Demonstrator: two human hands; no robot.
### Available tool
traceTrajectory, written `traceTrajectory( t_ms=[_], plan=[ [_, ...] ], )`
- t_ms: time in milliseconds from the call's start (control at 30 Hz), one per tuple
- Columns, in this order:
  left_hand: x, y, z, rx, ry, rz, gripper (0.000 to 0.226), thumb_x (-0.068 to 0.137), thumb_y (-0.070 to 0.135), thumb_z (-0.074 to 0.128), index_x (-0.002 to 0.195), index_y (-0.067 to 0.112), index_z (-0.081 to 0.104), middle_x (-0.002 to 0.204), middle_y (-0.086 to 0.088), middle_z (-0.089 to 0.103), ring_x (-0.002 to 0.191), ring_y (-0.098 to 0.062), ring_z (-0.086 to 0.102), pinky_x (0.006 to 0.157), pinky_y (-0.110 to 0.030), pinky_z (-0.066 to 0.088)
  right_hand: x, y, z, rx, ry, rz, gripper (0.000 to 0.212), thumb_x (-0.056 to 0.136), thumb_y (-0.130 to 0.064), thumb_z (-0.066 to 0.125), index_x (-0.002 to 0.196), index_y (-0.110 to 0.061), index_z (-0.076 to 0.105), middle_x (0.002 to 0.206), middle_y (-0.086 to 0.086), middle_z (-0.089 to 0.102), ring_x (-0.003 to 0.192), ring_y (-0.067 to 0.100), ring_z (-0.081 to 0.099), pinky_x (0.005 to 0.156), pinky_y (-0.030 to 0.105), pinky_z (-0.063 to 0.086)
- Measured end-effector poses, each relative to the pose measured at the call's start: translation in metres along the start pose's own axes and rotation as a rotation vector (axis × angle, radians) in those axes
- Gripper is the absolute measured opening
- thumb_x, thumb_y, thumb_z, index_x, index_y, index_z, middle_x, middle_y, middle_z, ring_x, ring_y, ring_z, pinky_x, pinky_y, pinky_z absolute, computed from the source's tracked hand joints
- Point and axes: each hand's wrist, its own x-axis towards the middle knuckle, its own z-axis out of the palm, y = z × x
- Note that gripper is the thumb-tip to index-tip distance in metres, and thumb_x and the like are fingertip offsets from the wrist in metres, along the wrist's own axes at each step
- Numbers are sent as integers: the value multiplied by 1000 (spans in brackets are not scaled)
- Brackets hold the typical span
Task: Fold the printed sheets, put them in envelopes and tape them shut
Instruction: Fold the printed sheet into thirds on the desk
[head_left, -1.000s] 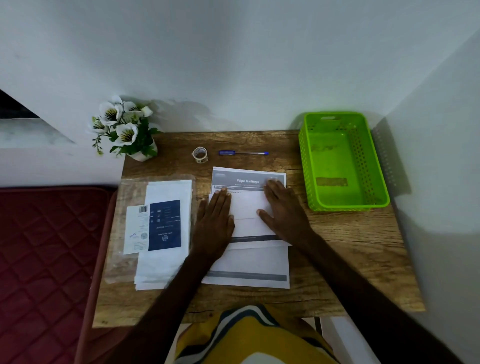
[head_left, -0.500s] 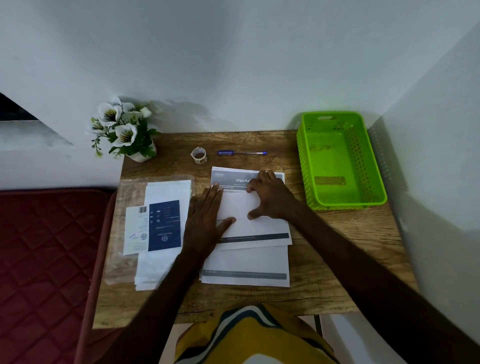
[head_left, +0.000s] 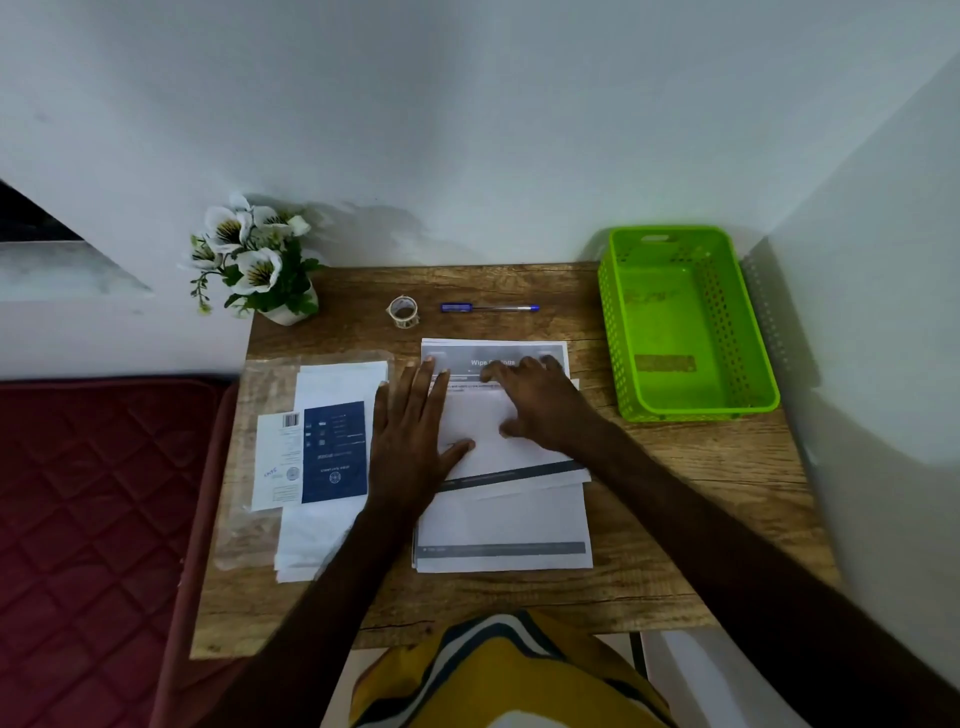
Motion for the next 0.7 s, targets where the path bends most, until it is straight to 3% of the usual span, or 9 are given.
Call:
traceTrajectory(
  t_ms=[100,200,367,467,533,700],
  plan=[
    [1,2,-7,43,17,-13,92,88,65,62,159,15,30,169,-11,23,157,-31,18,127,-56,12,-11,1,0,12,42,-76,40,96,-27,65,136,-23,62,134,4,63,126,25,53,104,38,42],
    [0,3,-13,45,53,14,82,91,58,62,157,15,37,166,-11,29,155,-32,23,125,-58,16,-21,-2,0,-25,141,-94,30,103,-24,54,130,-23,68,129,3,65,120,24,59,92,38,51],
    [-3,9,-13,58,133,79,56,96,34,67,146,11,55,155,-13,48,148,-36,39,123,-58,23,-32,-8,13,-75,295,-141,32,94,-8,67,126,-6,71,129,17,70,115,37,67,91,48,58],
    [-7,12,-8,35,97,151,49,96,22,69,142,7,58,151,-14,53,145,-38,43,120,-61,31,-34,-9,33,-88,325,-137,42,94,-3,65,136,-2,63,141,20,61,128,38,61,103,52,52],
    [-9,13,-4,17,37,155,48,100,22,61,144,6,55,154,-14,50,147,-37,39,118,-62,32,-35,-9,46,-103,325,-113,47,95,-5,62,142,-3,57,148,18,55,136,35,55,109,52,47],
    [-19,9,7,-43,-131,94,60,103,36,33,156,10,38,166,-10,31,156,-29,21,124,-58,21,-37,-6,72,-188,410,-102,50,92,-14,66,140,-2,59,146,18,57,135,32,56,107,55,48]
  ],
)
